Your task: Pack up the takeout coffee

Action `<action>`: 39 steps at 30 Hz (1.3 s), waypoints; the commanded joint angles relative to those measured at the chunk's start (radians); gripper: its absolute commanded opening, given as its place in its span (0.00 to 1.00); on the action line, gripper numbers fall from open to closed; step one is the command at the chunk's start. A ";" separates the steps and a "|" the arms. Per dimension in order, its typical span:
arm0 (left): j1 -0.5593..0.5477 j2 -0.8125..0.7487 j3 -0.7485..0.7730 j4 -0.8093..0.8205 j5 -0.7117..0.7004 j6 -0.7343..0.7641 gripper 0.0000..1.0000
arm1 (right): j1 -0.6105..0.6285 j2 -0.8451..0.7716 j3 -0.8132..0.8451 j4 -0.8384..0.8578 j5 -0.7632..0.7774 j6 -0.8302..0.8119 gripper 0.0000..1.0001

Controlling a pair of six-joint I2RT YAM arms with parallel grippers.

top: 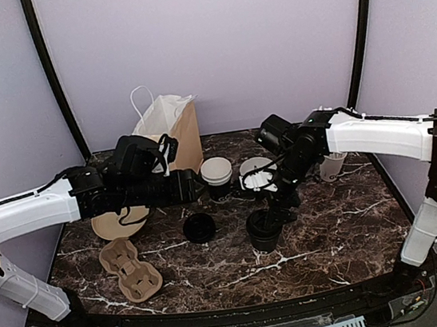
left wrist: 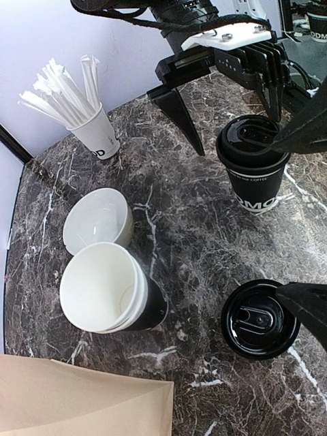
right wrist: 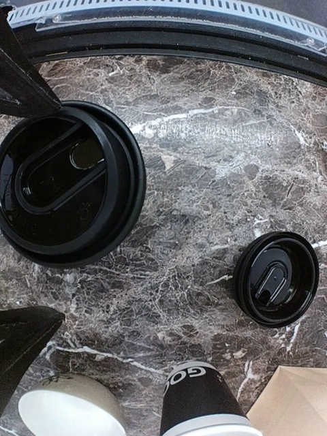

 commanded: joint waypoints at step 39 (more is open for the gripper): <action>0.018 -0.025 -0.069 0.021 0.033 -0.004 0.68 | 0.075 -0.006 -0.026 -0.007 0.080 0.064 0.90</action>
